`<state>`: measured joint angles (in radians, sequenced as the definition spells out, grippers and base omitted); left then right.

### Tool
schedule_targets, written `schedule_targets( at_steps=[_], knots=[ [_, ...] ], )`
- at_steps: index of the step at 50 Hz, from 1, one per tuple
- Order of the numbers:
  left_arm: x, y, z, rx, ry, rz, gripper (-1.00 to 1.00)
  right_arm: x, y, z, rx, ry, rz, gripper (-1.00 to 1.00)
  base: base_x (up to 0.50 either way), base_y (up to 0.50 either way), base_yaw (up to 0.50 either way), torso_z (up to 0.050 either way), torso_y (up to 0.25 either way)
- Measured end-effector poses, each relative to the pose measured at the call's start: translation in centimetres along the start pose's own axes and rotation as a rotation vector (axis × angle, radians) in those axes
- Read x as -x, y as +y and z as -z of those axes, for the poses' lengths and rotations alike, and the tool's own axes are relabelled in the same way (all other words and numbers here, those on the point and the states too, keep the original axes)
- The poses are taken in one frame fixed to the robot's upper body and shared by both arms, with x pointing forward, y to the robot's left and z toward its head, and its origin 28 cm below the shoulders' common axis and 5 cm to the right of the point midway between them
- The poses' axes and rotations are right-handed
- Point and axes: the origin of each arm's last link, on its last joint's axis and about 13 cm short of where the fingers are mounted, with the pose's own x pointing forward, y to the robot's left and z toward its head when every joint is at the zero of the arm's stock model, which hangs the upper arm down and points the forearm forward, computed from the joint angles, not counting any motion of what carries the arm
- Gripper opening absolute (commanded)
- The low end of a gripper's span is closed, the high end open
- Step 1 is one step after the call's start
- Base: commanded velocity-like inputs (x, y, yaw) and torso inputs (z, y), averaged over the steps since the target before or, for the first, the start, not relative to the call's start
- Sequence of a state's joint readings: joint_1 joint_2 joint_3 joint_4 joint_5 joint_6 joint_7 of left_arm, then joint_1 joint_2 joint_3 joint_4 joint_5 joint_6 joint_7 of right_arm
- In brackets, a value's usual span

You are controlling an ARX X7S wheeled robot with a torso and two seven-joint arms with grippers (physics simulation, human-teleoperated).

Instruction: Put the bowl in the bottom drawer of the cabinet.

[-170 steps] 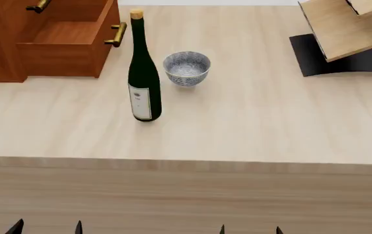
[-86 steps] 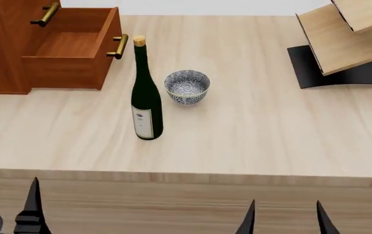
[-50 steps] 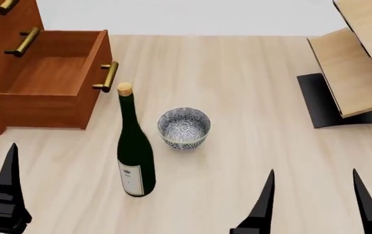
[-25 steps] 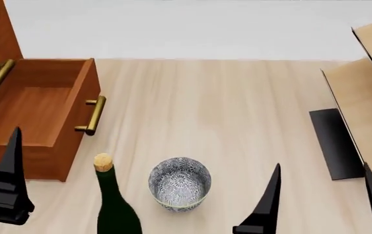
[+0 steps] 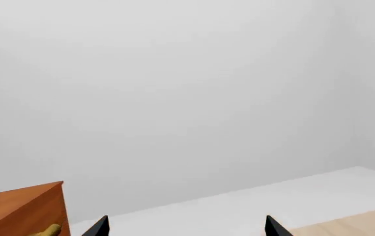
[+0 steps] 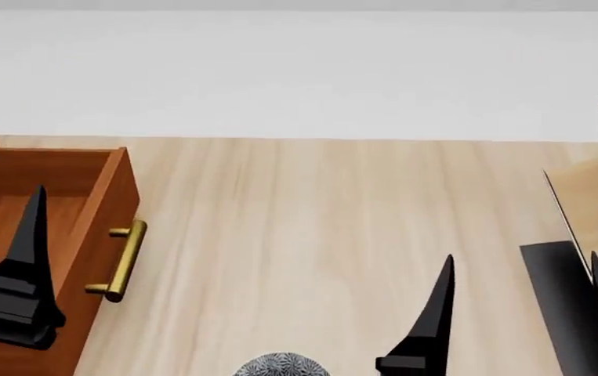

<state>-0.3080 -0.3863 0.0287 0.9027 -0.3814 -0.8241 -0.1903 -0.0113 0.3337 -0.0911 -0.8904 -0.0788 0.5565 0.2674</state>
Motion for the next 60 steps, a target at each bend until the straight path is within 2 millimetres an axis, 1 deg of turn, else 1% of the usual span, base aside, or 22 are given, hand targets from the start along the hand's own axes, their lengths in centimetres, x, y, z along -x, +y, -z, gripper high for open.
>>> schedule_targets(
  at_steps=[32, 41, 60],
  knots=[
    [-0.34, -0.02, 0.36, 0.003, 0.012, 0.012, 1.00, -0.02, 0.07, 0.07, 0.001, 0.004, 0.002, 1.00, 0.50, 0.00, 0.00, 0.000, 0.000],
    [-0.44, 0.22, 0.15, 0.010, 0.011, -0.009, 1.00, 0.13, 0.04, 0.11, 0.010, -0.001, 0.016, 1.00, 0.02, 0.00, 0.00, 0.000, 0.000],
    [-0.49, 0.51, 0.02, -0.009, -0.001, -0.031, 1.00, 0.25, 0.05, 0.12, 0.023, -0.007, 0.042, 1.00, 0.00, 0.00, 0.00, 0.004, -0.246]
  ],
)
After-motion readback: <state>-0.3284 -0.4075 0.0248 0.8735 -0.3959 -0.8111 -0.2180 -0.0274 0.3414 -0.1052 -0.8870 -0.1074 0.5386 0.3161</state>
